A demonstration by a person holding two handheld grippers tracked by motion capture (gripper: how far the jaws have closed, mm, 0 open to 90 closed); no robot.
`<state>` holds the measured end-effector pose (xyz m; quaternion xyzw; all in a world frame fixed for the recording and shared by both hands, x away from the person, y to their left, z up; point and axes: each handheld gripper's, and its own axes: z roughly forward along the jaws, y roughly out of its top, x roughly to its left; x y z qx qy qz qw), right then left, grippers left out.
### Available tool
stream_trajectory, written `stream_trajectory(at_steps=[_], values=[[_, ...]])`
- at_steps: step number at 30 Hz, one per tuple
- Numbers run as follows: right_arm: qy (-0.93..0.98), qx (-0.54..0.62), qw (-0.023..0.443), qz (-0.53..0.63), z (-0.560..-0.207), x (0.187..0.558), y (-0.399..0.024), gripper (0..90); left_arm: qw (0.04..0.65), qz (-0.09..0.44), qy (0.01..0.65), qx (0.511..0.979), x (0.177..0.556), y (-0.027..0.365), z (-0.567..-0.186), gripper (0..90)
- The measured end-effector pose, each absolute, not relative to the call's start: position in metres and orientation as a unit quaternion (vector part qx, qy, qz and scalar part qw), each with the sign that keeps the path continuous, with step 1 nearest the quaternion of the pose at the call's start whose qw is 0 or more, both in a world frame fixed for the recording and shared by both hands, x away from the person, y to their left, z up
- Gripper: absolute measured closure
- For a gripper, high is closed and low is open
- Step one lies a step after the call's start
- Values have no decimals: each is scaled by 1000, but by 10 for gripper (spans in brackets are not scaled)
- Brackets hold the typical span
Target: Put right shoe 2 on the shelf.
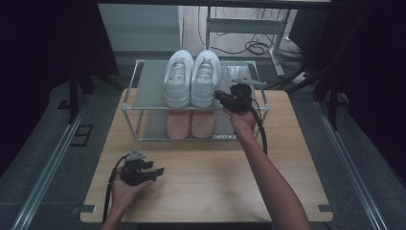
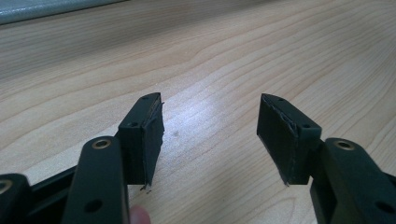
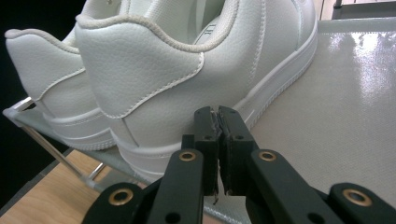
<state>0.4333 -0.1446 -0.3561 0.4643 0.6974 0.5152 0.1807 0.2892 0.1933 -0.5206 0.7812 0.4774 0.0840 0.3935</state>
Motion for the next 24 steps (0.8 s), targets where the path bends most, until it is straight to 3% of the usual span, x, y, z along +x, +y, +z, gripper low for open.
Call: stream_trajectory(at_steps=[7, 18, 24], values=[[704, 452, 175, 519, -355, 426, -153, 828, 391, 82, 479, 781, 290, 192, -522, 417], [719, 421, 163, 528, -354, 416, -163, 661, 394, 87, 483, 777, 289, 197, -520, 416], [718, 416, 162, 535, -361, 400, -174, 614, 395, 87, 480, 778, 286, 195, -518, 417]])
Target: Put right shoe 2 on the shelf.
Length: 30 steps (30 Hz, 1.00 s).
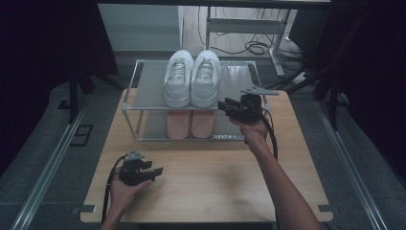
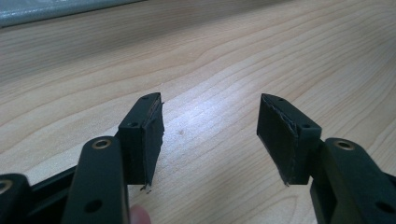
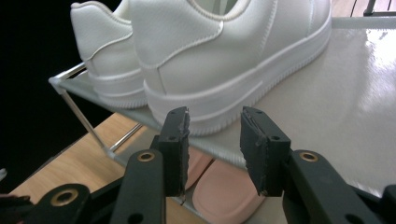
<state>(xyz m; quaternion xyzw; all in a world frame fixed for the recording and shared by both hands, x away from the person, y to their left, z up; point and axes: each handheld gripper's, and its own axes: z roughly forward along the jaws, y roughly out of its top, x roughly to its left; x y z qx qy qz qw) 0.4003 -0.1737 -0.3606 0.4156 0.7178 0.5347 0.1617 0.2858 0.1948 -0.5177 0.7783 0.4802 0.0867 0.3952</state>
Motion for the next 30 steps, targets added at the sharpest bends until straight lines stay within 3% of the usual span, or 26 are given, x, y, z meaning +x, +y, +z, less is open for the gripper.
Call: stream_trajectory(at_steps=[18, 30], values=[[695, 418, 169, 561, -416, 331, -256, 570, 392, 88, 476, 782, 286, 191, -518, 416], [702, 430, 168, 542, -464, 299, -284, 548, 391, 87, 478, 782, 286, 191, -517, 415]])
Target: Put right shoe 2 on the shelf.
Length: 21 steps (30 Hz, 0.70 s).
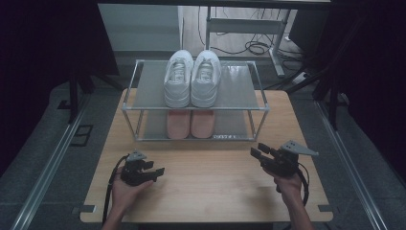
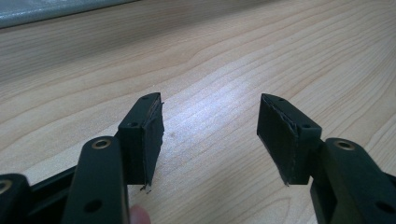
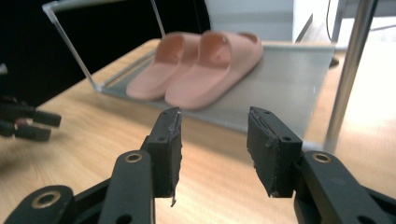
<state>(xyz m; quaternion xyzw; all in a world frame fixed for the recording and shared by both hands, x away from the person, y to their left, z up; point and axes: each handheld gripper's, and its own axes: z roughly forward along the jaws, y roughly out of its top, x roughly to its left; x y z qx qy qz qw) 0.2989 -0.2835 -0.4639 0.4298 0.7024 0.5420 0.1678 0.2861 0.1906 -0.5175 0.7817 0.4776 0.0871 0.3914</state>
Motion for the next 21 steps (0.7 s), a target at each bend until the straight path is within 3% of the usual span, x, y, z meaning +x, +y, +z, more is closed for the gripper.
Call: stream_trajectory(at_steps=[21], values=[[704, 441, 166, 531, -480, 291, -291, 535, 390, 88, 478, 782, 286, 191, -518, 415]])
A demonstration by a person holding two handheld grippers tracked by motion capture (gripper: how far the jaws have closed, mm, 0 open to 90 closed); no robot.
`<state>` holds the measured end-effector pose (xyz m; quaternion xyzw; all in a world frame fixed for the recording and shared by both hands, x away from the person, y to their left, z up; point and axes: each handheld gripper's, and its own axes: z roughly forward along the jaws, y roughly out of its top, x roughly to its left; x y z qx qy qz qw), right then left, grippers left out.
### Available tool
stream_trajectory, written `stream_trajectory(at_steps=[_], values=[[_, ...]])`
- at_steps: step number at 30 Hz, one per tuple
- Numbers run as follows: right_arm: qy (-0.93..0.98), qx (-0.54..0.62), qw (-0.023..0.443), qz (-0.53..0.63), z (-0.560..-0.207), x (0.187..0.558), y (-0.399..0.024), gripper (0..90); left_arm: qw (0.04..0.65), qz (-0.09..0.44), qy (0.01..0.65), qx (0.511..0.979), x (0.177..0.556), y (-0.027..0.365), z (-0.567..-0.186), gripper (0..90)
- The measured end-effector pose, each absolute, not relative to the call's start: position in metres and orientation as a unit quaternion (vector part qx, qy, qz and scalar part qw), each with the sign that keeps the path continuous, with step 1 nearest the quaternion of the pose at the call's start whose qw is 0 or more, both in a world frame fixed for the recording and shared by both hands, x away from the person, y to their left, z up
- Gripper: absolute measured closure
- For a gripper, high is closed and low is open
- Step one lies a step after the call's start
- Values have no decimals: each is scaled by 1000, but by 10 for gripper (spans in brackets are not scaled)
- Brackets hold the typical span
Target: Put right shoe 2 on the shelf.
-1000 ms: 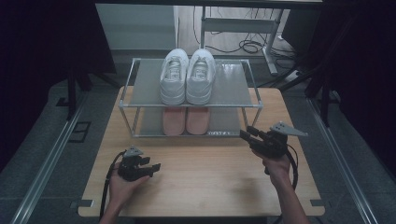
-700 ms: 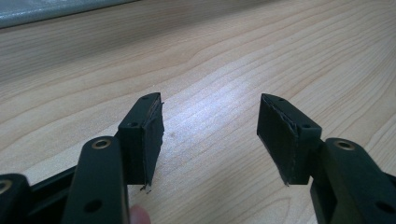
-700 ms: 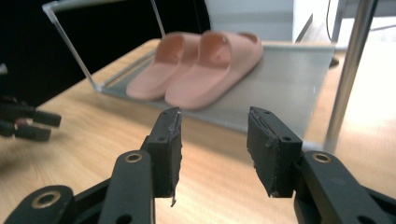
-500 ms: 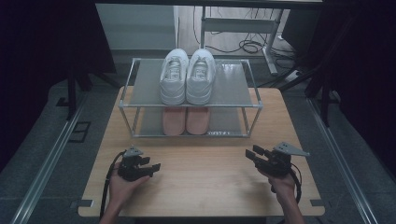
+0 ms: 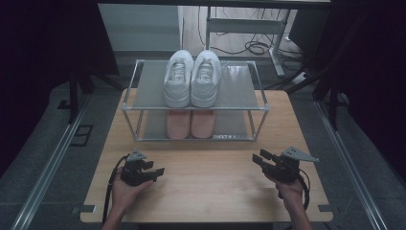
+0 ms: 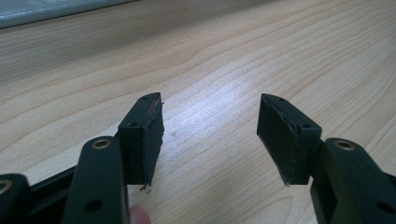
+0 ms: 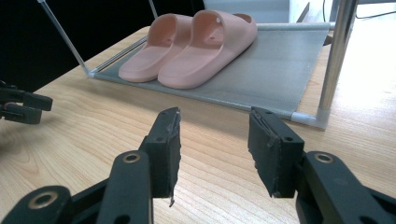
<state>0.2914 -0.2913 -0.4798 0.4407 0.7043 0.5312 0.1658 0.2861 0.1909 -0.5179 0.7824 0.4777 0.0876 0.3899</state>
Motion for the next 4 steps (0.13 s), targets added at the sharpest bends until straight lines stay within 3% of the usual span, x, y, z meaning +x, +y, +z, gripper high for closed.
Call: stream_trajectory(at_steps=[4], values=[[703, 443, 166, 531, -481, 291, -293, 527, 389, 86, 481, 781, 287, 191, -519, 415]])
